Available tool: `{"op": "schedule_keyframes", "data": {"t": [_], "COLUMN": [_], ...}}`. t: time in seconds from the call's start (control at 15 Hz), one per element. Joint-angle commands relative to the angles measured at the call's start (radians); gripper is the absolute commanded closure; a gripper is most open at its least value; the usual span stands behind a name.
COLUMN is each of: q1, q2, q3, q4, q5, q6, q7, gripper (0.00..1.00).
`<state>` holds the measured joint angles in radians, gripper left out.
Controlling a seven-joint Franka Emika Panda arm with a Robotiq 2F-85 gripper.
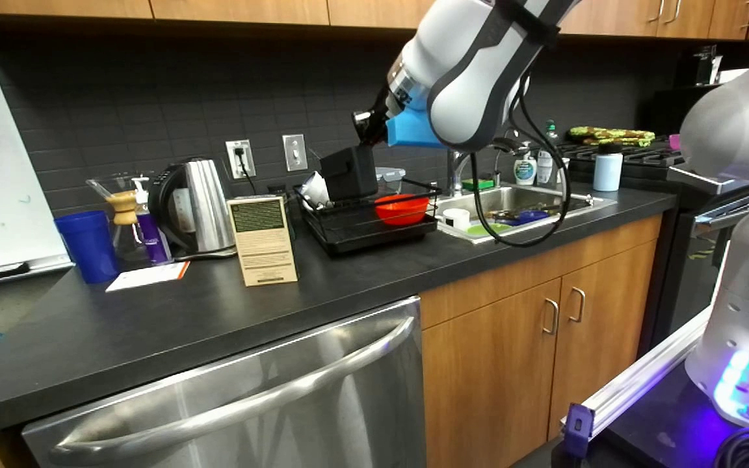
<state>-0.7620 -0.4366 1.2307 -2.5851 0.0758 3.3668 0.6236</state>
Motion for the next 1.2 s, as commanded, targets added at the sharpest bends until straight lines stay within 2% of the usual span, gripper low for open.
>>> {"op": "schedule_keyframes", "data": {"t": [0.0,0.07,0.13,0.47,1.13], "q1": [-0.103,-0.119,-0.122,-0.198,-0.344], "q2": [-0.12,-0.136,-0.147,-0.234,-0.382], "q3": [0.138,0.166,0.19,0.285,0.406], "q4": [0.023,0.029,0.04,0.087,0.157], "q5": [0.084,0.103,0.179,0.289,0.339], "q6": [-0.021,-0.024,-0.033,-0.039,-0.045], "q7": [0.095,0.111,0.073,0.098,0.143], "gripper": [0.99,0.99,0.99,0.99,0.99]}}
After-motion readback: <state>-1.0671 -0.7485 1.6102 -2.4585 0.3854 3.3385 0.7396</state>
